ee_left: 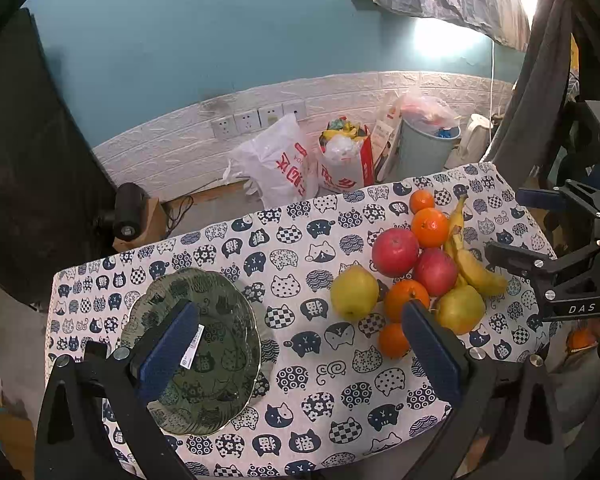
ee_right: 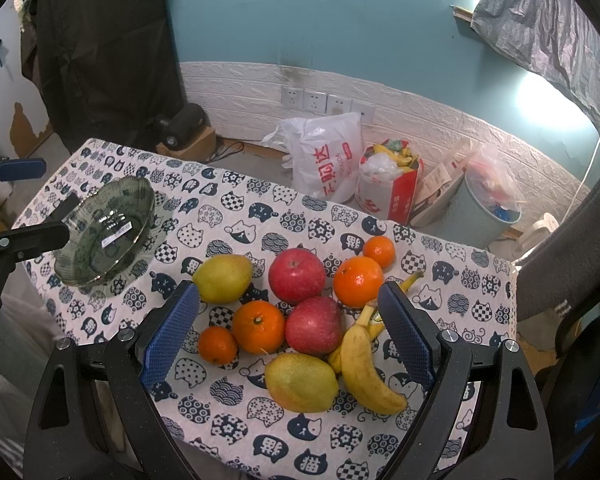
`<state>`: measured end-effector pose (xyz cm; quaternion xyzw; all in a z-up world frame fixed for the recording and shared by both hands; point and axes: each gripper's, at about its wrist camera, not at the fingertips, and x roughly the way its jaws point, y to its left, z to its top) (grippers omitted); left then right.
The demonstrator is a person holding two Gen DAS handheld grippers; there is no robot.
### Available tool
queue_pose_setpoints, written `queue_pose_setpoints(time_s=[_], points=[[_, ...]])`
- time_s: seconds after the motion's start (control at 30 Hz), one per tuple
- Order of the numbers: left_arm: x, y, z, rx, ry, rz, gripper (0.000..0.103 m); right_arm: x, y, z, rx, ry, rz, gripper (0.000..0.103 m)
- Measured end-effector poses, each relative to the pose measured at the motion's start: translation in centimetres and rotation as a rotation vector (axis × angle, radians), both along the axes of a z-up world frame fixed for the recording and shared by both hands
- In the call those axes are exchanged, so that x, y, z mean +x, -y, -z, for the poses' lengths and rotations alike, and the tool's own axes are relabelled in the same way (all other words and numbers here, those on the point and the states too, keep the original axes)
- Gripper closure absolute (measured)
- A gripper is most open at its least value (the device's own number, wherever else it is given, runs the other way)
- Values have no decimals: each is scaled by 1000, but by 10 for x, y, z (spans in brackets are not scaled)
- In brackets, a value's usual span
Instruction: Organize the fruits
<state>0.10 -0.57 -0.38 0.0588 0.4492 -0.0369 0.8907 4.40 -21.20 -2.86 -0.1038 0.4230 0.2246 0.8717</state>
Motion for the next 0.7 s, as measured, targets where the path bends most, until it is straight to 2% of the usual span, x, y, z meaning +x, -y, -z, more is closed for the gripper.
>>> queue_pose_setpoints(time_s=[0.7], points=[[-1, 0, 4, 5, -7, 3, 1, 1, 0, 0, -1, -2, 0, 14]])
